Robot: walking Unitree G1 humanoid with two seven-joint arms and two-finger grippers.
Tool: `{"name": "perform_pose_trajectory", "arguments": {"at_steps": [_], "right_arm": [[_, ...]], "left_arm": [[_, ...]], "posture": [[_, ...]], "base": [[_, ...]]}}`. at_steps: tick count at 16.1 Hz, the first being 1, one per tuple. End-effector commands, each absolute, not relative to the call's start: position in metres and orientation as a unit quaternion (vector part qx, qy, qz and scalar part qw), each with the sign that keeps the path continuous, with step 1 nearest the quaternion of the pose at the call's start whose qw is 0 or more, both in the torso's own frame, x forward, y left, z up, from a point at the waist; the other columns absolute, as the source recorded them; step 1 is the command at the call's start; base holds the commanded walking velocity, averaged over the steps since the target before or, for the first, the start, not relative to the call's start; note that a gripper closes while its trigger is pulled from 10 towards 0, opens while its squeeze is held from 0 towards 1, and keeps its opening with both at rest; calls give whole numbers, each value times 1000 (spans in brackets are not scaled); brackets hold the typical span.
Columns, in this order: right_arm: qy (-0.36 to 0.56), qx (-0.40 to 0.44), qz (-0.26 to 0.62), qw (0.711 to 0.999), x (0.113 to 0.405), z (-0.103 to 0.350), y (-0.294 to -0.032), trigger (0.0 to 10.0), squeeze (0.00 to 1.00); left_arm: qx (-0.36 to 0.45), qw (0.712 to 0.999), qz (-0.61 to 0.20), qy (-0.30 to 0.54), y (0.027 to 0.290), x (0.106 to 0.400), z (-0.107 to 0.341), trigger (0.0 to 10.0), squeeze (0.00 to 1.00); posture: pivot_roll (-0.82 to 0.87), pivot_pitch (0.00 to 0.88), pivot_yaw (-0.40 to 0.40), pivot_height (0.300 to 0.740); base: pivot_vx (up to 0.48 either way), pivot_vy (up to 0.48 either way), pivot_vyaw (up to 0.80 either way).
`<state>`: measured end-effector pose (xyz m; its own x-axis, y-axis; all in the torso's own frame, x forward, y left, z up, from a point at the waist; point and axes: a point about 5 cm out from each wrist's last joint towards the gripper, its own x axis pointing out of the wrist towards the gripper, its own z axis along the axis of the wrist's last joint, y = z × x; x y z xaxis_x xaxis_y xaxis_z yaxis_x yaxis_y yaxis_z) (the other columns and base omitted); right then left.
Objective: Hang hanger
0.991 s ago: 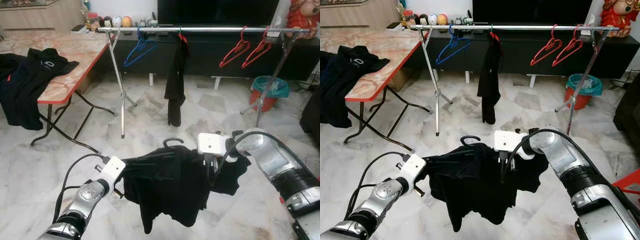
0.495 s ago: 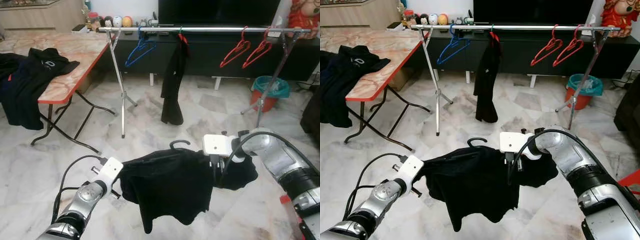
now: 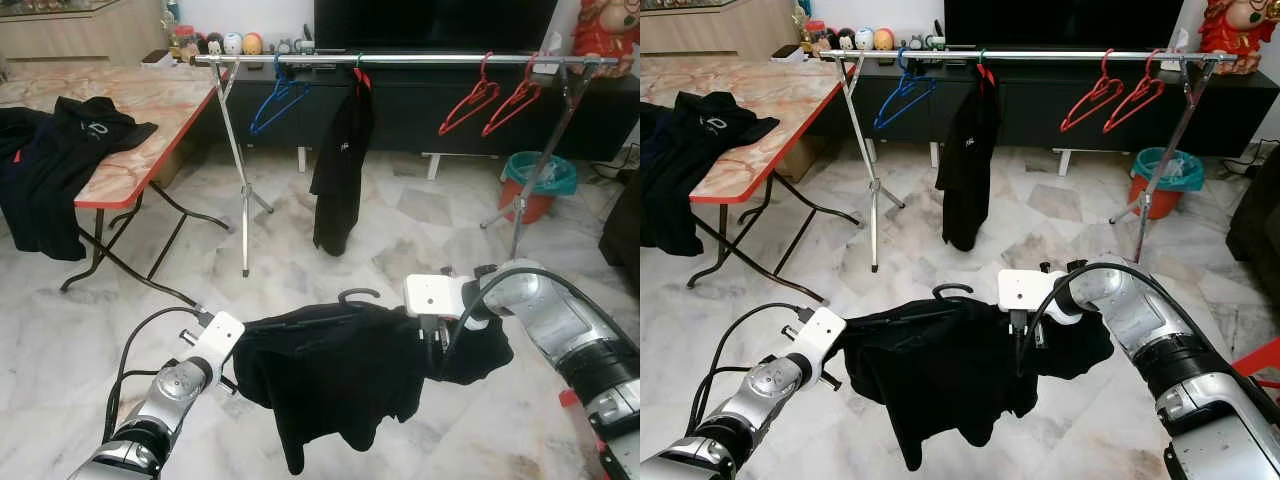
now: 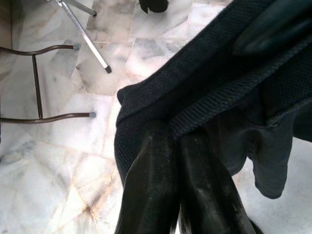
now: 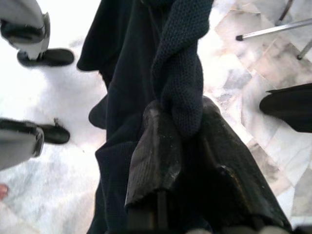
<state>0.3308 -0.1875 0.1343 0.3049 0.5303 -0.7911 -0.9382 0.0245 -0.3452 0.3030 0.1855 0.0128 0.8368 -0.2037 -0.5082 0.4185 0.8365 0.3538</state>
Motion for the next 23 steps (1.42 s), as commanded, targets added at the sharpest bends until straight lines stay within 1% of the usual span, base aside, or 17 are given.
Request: {"name": "perform_pose_trajectory", "arguments": {"at_steps": [1,2,4,6,9,11,13,14,16,19,23], "right_arm": [[255,-466,520,669,331,143,-207,0,0],[275,-470,531,649,327,139,-210,0,0],[299,-476,536,630,323,134,-213,0,0],[299,-476,536,630,323,134,-213,0,0],[314,-483,533,620,321,131,-216,0,0],[327,-492,530,608,319,127,-219,0,0],[333,-495,527,605,318,125,-220,0,0],[337,-496,528,601,317,123,-221,0,0],[334,-496,524,607,318,119,-219,0,0],[341,-492,537,594,313,115,-215,0,0],[354,-497,539,581,310,110,-216,0,0]], "left_arm": [[245,925,-109,269,215,297,9,10000,0],[247,926,-95,269,218,298,10,10000,0],[248,927,-90,267,218,299,11,10000,0],[248,927,-90,267,218,299,11,10000,0],[253,927,-81,264,220,300,12,10000,0],[252,930,-71,257,221,302,15,10000,0],[246,934,-67,252,221,304,17,10000,0],[242,936,-63,247,221,305,18,10000,0],[236,941,-63,233,220,310,24,10000,0],[226,949,-50,212,220,317,33,10000,0],[194,967,-19,166,223,329,53,10000,0]], "posture": [[-56,0,47,719],[-55,0,48,719],[-55,0,48,719],[-55,0,48,719],[-56,0,47,719],[-56,0,45,719],[-55,0,44,719],[-55,0,44,719],[-55,0,44,719],[-53,0,44,719],[-51,0,45,719]], "base": [[0,0,0],[0,0,0],[0,0,0],[0,0,0],[0,0,0],[0,0,0],[0,0,0],[0,0,0],[0,0,0],[0,0,0],[0,0,0]]}}
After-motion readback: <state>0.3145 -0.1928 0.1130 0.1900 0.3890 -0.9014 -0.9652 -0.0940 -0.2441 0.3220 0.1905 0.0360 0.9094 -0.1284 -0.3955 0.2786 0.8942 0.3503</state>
